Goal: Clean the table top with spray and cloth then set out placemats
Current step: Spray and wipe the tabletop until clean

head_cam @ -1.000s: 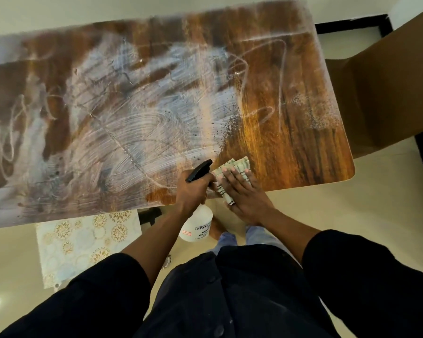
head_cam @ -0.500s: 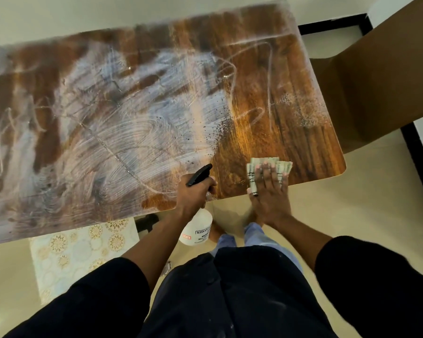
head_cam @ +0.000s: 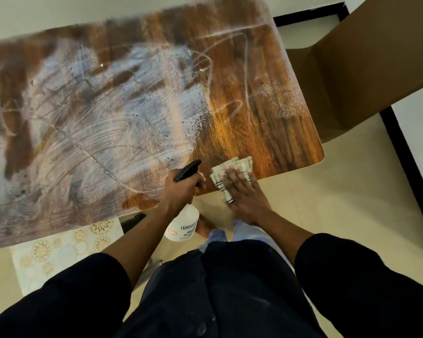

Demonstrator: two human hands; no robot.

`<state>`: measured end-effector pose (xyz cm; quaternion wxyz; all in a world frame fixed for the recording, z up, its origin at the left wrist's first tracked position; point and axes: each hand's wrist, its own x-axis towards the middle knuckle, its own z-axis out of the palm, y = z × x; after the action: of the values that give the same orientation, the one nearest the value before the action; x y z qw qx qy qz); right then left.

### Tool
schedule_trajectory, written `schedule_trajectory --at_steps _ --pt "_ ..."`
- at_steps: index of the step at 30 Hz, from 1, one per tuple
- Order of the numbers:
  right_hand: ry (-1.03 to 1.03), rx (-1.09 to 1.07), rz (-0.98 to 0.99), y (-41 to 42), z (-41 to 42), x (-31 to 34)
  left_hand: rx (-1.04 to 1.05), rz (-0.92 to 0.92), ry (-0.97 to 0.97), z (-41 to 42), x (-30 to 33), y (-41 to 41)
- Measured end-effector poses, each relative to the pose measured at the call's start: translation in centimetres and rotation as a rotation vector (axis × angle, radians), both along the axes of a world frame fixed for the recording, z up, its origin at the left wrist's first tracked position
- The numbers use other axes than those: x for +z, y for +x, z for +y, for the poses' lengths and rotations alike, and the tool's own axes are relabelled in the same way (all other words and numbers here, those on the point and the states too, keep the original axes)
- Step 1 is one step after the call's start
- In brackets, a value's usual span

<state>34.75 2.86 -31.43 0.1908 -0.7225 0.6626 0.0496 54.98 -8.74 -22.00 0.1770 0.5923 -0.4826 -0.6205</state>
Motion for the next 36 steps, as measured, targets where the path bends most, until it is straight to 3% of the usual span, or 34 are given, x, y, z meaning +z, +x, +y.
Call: schedule_trajectory --at_steps 8,12,16,26,36 --pt "0.112 -0.647 0.038 -11.8 3.2 0.8 -0.063 0.038 0.056 0.2 0.3 -4.8" --pt "0.166 -0.740 0.018 -14.7 2.1 1.0 -0.105 0.035 0.073 -0.2 0.8 -7.5" --pt "0.112 -0.683 0.028 -15.4 1.5 0.9 -0.143 0.031 0.062 -1.1 0.8 -10.2" --pt "0.031 -0.252 0.091 -22.1 -0.2 0.3 -0.073 0.015 0.045 -2.4 1.1 -17.5" --pt "0.082 -0.033 0.023 -27.1 -14.0 0.8 0.071 -0.016 -0.010 -3.7 1.4 -21.7"
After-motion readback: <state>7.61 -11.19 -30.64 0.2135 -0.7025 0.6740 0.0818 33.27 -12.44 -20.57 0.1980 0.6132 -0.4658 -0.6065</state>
